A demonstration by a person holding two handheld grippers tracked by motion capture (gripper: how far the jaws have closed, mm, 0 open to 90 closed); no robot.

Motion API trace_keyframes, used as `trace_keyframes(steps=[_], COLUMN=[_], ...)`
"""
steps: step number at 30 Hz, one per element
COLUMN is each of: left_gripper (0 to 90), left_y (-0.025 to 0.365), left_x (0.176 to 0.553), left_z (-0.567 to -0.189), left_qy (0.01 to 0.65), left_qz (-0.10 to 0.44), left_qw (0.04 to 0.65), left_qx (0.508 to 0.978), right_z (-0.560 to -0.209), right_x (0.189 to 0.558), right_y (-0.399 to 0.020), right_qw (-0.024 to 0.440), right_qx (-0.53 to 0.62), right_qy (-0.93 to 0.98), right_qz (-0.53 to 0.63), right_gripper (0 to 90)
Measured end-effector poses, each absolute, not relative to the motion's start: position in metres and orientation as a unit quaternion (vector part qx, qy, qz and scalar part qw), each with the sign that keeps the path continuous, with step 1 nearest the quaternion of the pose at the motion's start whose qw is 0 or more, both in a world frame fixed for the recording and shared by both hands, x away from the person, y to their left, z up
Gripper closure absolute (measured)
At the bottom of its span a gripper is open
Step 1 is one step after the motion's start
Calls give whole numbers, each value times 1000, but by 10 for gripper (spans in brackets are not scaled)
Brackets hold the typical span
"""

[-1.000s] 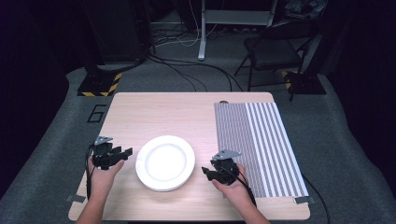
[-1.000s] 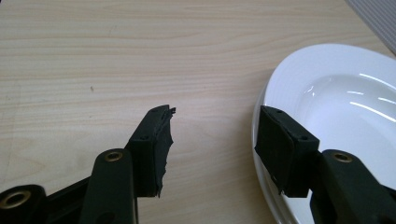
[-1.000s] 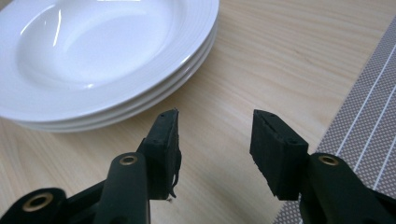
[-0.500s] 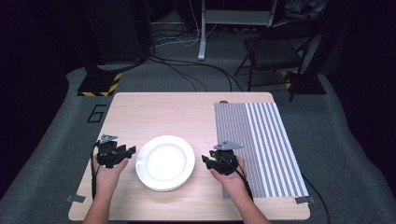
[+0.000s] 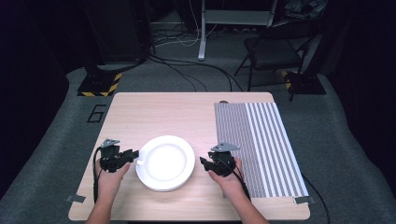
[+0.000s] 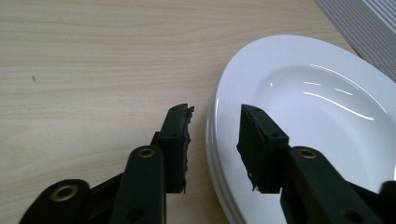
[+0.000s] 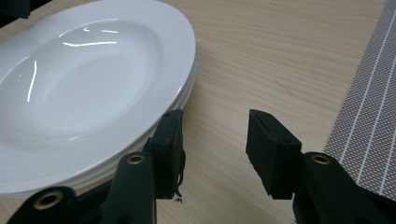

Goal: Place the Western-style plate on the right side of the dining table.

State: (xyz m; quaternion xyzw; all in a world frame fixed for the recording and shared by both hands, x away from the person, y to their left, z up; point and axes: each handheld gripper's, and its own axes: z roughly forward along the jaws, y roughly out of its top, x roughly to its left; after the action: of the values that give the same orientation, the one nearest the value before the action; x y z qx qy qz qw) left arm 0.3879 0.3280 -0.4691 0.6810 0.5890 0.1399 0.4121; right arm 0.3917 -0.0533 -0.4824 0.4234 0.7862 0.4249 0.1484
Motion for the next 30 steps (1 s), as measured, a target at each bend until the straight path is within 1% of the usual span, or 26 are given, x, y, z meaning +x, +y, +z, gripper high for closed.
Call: trace_keyframes(steps=[3, 7, 10, 14, 21, 24, 30], left_gripper=[680, 705, 713, 737, 798, 801, 807], left_y=[333, 334, 335, 336, 333, 332, 333], left_x=[386, 386, 385, 384, 384, 383, 383], left_z=[-472, -475, -476, -478, -480, -480, -481], left_qy=[597, 599, 597, 601, 597, 599, 602], left_qz=[116, 107, 105, 88, 81, 85, 83], left_qw=[424, 422, 424, 429, 430, 430, 433], left_qx=[671, 672, 673, 668, 672, 671, 666], right_z=[-485, -488, -490, -492, -493, -493, -493], right_x=[390, 393, 394, 393, 394, 396, 397], right_y=[-52, -52, -51, -48, -47, -48, -49], right_qw=[142, 122, 119, 120, 97, 79, 62], right_qx=[426, 428, 427, 427, 437, 448, 456], right_qy=[789, 792, 794, 792, 783, 774, 765], right_qz=[419, 419, 415, 419, 433, 440, 451], right_gripper=[555, 561, 543, 538, 535, 526, 509])
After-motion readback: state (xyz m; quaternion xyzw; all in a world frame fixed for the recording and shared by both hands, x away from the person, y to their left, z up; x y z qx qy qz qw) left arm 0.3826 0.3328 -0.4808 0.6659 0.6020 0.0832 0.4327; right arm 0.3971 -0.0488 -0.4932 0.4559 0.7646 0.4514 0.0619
